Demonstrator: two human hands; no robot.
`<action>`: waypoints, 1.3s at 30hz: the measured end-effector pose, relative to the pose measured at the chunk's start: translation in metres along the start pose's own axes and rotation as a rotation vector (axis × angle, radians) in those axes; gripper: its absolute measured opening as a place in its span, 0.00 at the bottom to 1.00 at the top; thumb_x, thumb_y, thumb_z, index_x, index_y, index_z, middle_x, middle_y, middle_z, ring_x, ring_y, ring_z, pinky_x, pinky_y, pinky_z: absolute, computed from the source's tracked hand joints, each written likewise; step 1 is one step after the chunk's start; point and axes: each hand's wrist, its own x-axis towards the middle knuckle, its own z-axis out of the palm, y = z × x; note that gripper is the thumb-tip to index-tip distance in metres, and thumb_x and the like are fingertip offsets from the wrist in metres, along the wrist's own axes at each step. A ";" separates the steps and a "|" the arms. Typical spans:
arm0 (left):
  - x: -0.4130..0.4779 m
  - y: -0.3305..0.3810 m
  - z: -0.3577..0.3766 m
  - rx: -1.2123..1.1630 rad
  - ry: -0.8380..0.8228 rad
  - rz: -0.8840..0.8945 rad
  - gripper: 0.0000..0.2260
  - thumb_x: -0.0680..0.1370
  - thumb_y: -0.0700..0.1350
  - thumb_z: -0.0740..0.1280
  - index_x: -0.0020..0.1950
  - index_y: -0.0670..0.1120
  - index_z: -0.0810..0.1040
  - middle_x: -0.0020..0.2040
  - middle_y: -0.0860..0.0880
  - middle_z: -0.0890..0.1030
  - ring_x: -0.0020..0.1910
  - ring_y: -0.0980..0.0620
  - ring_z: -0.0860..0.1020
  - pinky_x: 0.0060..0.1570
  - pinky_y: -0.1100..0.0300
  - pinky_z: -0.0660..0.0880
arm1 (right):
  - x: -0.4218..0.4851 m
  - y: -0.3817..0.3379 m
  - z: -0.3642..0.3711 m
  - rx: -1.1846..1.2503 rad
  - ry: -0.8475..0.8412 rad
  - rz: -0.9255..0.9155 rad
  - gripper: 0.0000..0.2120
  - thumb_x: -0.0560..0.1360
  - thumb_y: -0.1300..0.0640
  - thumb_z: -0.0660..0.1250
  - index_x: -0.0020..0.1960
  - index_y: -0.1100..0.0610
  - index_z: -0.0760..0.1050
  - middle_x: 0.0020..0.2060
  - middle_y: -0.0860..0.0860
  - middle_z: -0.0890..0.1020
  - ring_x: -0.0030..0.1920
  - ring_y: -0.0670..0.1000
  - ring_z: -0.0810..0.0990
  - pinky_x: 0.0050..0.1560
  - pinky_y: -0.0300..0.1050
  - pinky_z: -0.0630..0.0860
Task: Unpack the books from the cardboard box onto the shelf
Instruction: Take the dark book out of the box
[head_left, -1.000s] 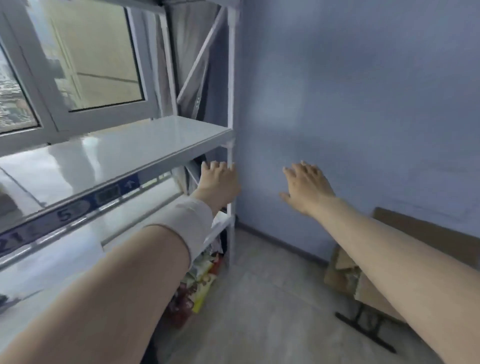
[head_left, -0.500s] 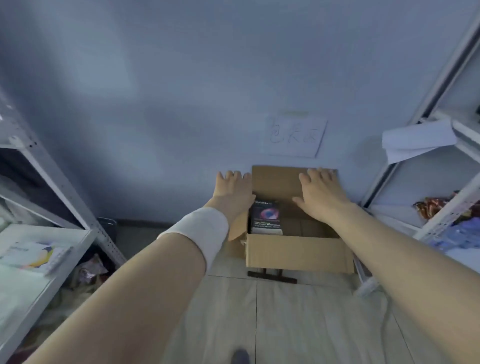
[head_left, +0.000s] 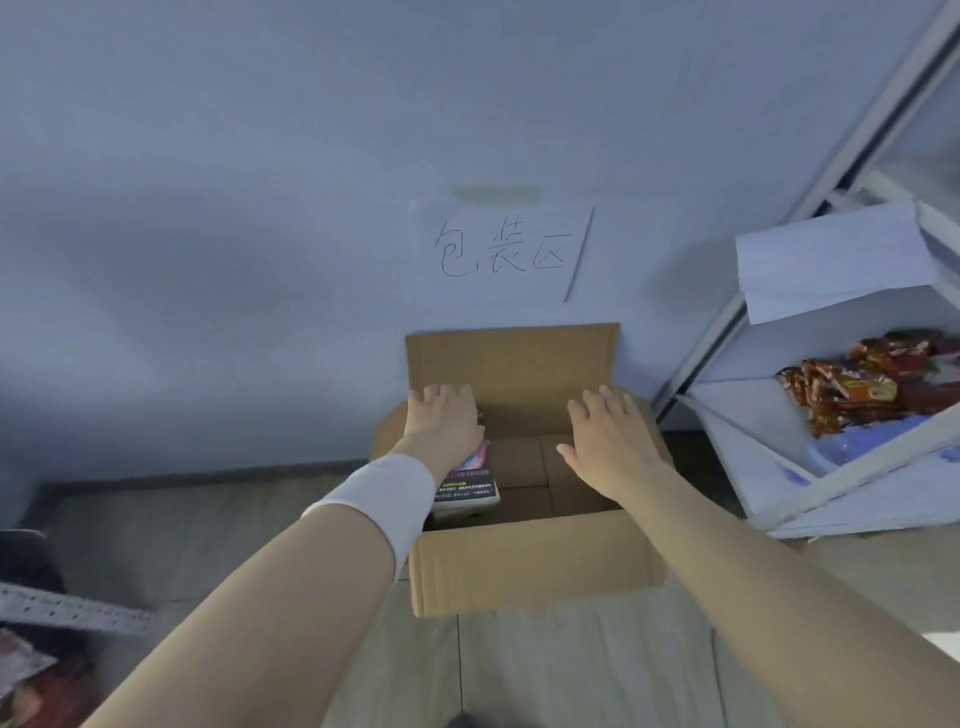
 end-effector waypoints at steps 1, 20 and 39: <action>0.017 0.002 0.004 -0.004 -0.018 -0.002 0.25 0.79 0.53 0.59 0.72 0.43 0.63 0.70 0.41 0.69 0.70 0.41 0.67 0.67 0.48 0.62 | 0.015 0.004 0.005 0.007 -0.020 -0.001 0.30 0.80 0.45 0.52 0.76 0.61 0.52 0.76 0.59 0.57 0.76 0.59 0.52 0.76 0.56 0.50; 0.155 -0.038 0.197 -0.791 -0.387 -0.699 0.29 0.78 0.51 0.63 0.75 0.40 0.60 0.69 0.42 0.72 0.67 0.42 0.72 0.65 0.52 0.69 | 0.230 -0.011 0.172 0.639 -0.550 0.031 0.28 0.78 0.43 0.56 0.74 0.57 0.61 0.72 0.55 0.67 0.72 0.54 0.65 0.69 0.47 0.64; 0.203 -0.051 0.336 -1.189 -0.247 -1.039 0.21 0.77 0.52 0.65 0.67 0.42 0.72 0.60 0.44 0.80 0.60 0.44 0.77 0.54 0.60 0.70 | 0.361 -0.071 0.321 1.509 -0.706 0.369 0.18 0.72 0.52 0.69 0.60 0.56 0.75 0.52 0.50 0.81 0.50 0.50 0.80 0.61 0.47 0.72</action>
